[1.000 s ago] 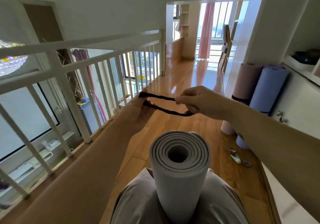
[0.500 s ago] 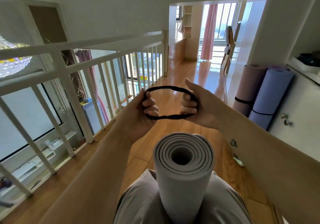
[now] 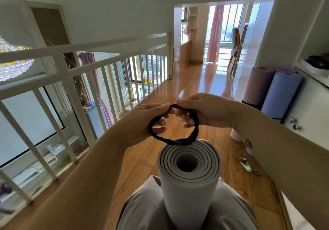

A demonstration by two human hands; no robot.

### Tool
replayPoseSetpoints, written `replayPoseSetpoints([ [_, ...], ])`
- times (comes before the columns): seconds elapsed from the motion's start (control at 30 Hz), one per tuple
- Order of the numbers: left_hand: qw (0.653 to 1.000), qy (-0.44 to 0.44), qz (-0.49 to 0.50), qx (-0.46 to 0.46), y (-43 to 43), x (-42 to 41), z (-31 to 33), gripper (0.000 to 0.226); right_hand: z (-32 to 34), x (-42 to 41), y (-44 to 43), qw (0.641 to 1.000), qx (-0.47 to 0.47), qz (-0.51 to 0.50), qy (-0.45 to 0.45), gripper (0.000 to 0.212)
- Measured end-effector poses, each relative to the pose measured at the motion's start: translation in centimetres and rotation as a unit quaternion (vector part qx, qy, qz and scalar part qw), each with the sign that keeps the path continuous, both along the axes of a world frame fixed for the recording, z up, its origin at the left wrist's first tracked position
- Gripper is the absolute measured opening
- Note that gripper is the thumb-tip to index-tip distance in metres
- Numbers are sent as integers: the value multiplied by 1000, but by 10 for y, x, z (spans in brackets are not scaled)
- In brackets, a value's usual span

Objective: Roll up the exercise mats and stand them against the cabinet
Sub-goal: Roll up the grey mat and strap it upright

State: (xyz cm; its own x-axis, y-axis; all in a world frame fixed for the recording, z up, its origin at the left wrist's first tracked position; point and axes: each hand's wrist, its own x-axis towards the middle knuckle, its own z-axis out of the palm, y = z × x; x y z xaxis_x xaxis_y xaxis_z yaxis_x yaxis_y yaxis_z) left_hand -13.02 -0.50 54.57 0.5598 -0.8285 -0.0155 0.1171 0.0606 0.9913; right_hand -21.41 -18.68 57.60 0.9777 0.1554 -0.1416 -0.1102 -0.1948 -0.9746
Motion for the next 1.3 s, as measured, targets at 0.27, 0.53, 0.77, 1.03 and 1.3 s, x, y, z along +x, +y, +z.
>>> replayPoseSetpoints([
  [0.27,991,-86,97,38,3,-3,9,33,10,-11,10,947,-231,-104,-197,17],
  [0.53,999,25,32,-5,-5,-16,9,27,4,-10,14,982,-67,-96,-147,13],
  [0.77,993,57,87,-63,-10,-20,13,22,2,-8,8,988,58,-94,-103,13],
  [1.03,992,102,46,-63,-15,-23,13,54,-15,-2,6,950,262,-162,-56,12],
  [1.3,988,9,145,-58,-15,-19,9,27,-13,1,6,946,252,-191,-73,13],
])
